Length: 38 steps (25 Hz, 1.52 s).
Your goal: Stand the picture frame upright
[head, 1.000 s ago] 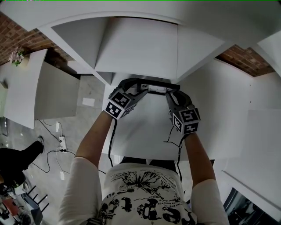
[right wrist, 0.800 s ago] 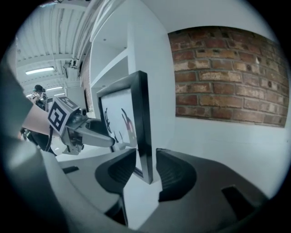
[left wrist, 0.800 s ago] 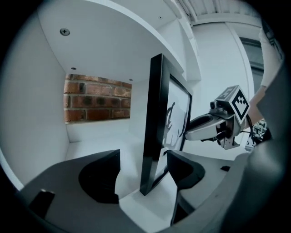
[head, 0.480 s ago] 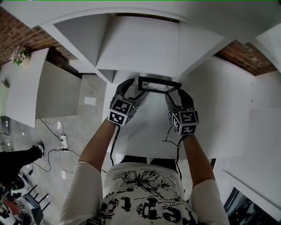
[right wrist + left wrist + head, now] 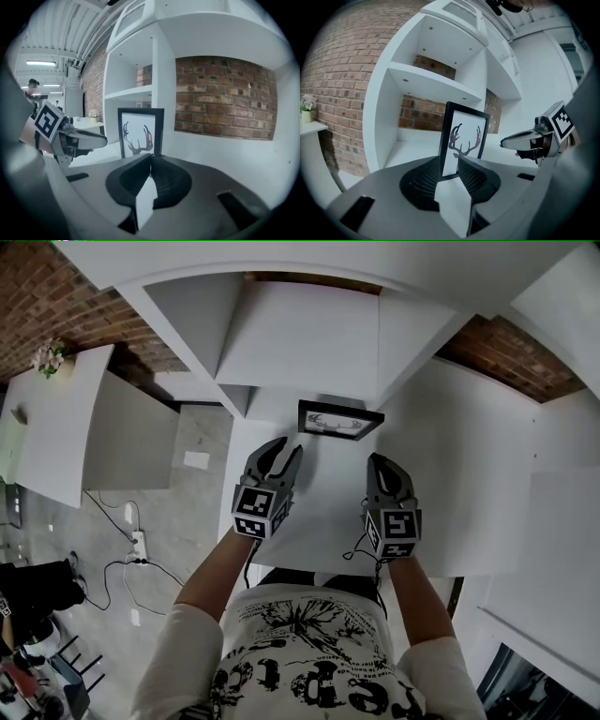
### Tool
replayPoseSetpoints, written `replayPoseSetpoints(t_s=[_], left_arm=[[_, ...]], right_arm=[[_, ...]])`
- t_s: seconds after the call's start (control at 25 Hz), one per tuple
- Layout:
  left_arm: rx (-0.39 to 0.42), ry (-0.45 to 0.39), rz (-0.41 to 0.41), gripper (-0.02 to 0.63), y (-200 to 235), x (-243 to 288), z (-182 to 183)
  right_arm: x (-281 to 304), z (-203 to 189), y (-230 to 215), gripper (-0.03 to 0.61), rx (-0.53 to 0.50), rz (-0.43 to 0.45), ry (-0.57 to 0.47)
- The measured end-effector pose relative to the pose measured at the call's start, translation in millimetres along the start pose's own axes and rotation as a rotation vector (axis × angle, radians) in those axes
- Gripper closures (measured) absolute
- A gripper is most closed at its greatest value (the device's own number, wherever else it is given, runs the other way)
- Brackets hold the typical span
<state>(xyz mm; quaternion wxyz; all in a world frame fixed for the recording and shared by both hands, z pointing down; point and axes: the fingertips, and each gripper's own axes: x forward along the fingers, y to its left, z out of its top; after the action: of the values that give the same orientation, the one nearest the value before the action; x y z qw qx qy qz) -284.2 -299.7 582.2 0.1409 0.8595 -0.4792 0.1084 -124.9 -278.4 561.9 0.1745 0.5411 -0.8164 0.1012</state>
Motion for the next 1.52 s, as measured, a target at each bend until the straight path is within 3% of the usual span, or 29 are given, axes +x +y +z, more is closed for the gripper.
replayPoseSetpoints(t_s=[0.12,0.24,0.32,0.52,0.64,0.84,1.04,1.52], left_arm=[[-0.01,-0.009,0.03,0.563,-8,-18,3],[-0.023,-0.04,0.036,0.603,-17,-36,13],[-0.019,-0.062,0.029,0.603,-25,-47,22],[0.112,-0.024,-0.028,0.603,-62,-80,40],[0.149,-0.034,-0.052,0.603,-79,-98,60],[0.089,-0.089,-0.051,0.603,-88,-128,94],[0.05,-0.16,-0.104,0.603,-99,-149,118],[0.039,-0.176,-0.087,0.603,-95,-158,131]], right_arm=[[-16,7,10,0.572,-0.003,0.012,-0.022],[-34,14,19,0.574,-0.056,0.022,-0.048],[-46,18,26,0.574,-0.1,0.036,-0.065],[-81,38,48,0.575,-0.159,0.077,-0.113],[-102,53,56,0.575,-0.165,0.075,-0.15],[-128,77,68,0.575,-0.126,0.105,-0.202],[-146,97,75,0.575,-0.103,0.127,-0.256],[-154,112,66,0.575,-0.119,0.071,-0.27]])
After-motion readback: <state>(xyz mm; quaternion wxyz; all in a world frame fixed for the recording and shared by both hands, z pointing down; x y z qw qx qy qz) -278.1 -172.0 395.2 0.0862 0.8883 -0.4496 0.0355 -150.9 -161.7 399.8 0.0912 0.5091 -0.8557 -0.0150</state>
